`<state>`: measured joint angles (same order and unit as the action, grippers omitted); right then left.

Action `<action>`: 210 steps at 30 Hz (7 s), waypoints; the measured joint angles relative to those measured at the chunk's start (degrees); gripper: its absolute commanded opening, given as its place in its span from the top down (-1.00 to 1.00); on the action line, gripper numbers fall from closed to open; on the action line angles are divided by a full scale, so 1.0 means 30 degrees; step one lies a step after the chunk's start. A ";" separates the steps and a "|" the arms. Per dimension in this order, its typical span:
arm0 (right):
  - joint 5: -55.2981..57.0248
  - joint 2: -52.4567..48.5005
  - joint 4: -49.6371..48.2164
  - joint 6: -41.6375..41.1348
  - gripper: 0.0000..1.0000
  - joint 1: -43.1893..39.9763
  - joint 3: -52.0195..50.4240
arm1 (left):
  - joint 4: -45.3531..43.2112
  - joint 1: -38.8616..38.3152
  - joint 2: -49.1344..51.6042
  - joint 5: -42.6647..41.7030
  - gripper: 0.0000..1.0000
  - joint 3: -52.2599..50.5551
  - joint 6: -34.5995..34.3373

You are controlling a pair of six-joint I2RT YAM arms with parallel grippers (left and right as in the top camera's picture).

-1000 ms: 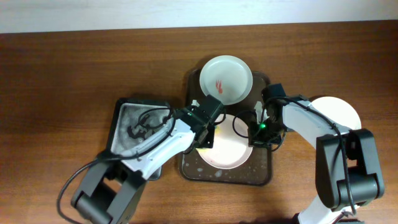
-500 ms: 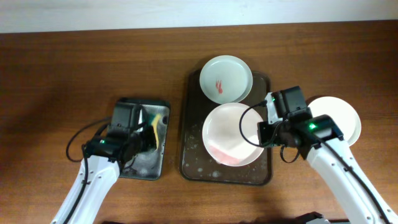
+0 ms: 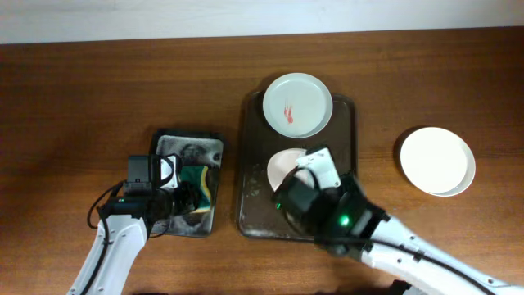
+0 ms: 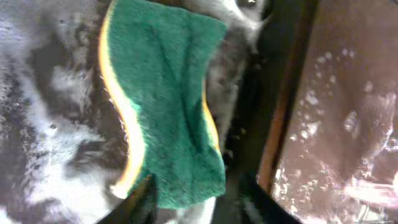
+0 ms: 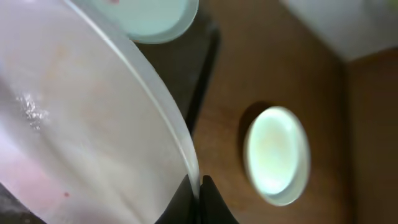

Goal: Clean dirty plates on tray and stack at the side

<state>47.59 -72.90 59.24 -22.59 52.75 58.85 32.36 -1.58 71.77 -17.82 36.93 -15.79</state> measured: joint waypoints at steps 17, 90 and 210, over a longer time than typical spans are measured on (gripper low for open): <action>-0.7978 -0.1727 -0.2018 -0.6193 0.92 -0.5559 0.0000 | 0.0306 -0.1071 0.0750 0.2550 -0.03 0.0750 0.0284; -0.0124 0.1654 -0.2900 0.1756 0.92 -0.0087 -0.0911 | -0.0823 -0.2084 0.0044 0.3993 1.00 -0.0138 -0.0466; 0.8488 0.0109 -0.4663 0.3679 0.92 0.3825 -0.1370 | 0.2441 -0.2856 0.3504 0.5428 1.00 0.3912 0.2208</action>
<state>73.06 -72.58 45.25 -11.55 64.23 54.74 39.68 -10.15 82.28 -1.54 48.66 -9.17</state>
